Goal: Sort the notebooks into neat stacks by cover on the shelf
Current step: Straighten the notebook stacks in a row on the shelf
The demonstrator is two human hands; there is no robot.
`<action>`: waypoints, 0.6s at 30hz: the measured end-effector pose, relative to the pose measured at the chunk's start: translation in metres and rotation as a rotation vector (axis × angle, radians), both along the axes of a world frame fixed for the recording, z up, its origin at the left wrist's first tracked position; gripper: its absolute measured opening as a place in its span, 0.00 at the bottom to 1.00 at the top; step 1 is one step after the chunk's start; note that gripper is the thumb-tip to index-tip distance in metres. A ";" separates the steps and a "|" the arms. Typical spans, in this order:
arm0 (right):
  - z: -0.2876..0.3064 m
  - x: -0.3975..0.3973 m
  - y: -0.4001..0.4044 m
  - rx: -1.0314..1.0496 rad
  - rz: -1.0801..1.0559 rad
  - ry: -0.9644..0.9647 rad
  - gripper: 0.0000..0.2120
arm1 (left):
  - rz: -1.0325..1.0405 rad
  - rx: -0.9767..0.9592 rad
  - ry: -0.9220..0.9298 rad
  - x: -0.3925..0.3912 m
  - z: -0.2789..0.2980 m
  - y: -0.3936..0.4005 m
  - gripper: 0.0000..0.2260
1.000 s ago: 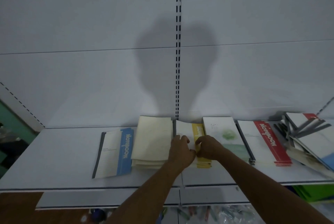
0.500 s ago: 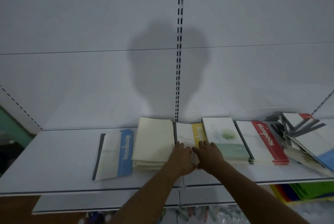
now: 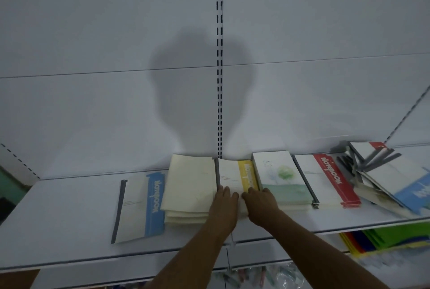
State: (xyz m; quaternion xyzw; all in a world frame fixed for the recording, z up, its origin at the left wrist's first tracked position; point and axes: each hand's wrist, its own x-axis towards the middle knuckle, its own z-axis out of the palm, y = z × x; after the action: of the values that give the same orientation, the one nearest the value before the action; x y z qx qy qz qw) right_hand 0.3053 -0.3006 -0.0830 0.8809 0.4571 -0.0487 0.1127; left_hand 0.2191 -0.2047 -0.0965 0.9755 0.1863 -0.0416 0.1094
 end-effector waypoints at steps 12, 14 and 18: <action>0.073 0.056 -0.067 0.308 -0.360 0.130 0.19 | -0.051 -0.394 -0.030 0.026 0.069 -0.009 0.19; 0.081 0.063 -0.088 0.350 -0.449 0.096 0.20 | -0.110 -0.452 -0.052 0.038 0.091 -0.019 0.19; 0.102 0.067 -0.136 0.406 -0.633 0.003 0.22 | -0.315 -0.313 -0.036 0.067 0.126 -0.053 0.23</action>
State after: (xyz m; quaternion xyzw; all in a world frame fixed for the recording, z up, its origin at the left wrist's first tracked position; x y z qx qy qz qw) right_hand 0.3723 -0.4369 0.0189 0.9830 0.1626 0.0092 -0.0854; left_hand 0.2857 -0.2578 0.0292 0.9642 0.0207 -0.0692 0.2552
